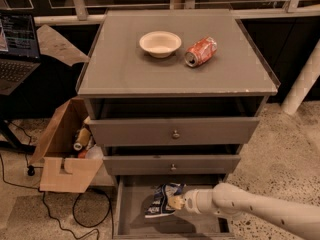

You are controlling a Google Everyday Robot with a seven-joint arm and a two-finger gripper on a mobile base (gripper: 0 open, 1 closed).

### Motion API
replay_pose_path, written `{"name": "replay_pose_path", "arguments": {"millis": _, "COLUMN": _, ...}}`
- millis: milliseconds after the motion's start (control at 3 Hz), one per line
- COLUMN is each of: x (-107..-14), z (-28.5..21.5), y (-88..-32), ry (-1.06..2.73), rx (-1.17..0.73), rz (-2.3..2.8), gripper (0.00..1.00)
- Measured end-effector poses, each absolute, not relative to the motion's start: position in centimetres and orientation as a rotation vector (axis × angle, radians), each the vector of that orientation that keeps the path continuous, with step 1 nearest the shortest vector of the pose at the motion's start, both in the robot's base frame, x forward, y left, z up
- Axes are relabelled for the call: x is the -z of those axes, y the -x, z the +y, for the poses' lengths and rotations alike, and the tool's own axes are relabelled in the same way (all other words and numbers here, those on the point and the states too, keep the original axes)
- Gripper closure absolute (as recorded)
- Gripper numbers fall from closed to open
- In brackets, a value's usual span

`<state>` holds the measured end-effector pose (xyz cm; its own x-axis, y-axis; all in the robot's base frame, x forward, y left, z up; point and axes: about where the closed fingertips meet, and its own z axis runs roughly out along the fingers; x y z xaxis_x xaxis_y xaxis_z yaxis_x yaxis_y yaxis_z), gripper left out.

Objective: Pick blue chip bag from bottom drawer and place on counter

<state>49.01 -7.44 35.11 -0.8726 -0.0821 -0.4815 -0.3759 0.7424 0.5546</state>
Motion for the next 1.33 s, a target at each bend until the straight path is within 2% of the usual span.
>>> {"name": "replay_pose_path", "arguments": {"millis": 1000, "x": -51.0, "z": -7.5, "y": -43.2, "ry": 0.527, "rx": -1.002, "rz": 2.208, "gripper": 1.0}}
{"name": "replay_pose_path", "arguments": {"millis": 1333, "x": -57.2, "z": -7.1, "y": -42.8, "ry": 0.589, "rx": -0.955, "rz": 2.131, "gripper": 1.0}}
